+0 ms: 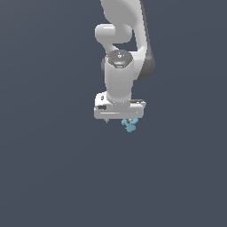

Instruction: Pick up the object and move it to a goal position.

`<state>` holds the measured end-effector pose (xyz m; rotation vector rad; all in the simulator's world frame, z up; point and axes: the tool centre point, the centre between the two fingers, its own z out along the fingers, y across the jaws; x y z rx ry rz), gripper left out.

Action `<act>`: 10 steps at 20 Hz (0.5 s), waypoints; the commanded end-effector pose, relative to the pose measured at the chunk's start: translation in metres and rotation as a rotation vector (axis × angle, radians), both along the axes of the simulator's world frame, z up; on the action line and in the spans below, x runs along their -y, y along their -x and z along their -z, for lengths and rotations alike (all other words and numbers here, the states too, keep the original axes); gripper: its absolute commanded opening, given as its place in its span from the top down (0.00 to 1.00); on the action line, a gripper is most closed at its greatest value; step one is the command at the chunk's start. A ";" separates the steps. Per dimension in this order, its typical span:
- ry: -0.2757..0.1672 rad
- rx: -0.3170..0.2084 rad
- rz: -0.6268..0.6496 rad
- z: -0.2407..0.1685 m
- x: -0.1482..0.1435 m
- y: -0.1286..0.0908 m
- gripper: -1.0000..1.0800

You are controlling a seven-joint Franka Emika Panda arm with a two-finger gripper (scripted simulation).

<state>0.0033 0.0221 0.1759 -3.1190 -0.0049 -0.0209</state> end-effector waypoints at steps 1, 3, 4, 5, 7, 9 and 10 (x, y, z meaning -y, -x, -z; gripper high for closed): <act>0.000 0.000 0.000 0.000 0.000 0.000 0.04; 0.000 0.000 -0.001 0.000 0.001 0.000 0.04; 0.000 -0.001 -0.002 0.001 0.002 0.000 0.04; 0.000 -0.001 -0.004 0.002 0.004 0.000 0.04; -0.001 -0.003 -0.009 0.004 0.008 -0.001 0.04; -0.002 -0.004 -0.014 0.005 0.012 -0.001 0.04; -0.002 -0.004 -0.015 0.006 0.013 -0.001 0.04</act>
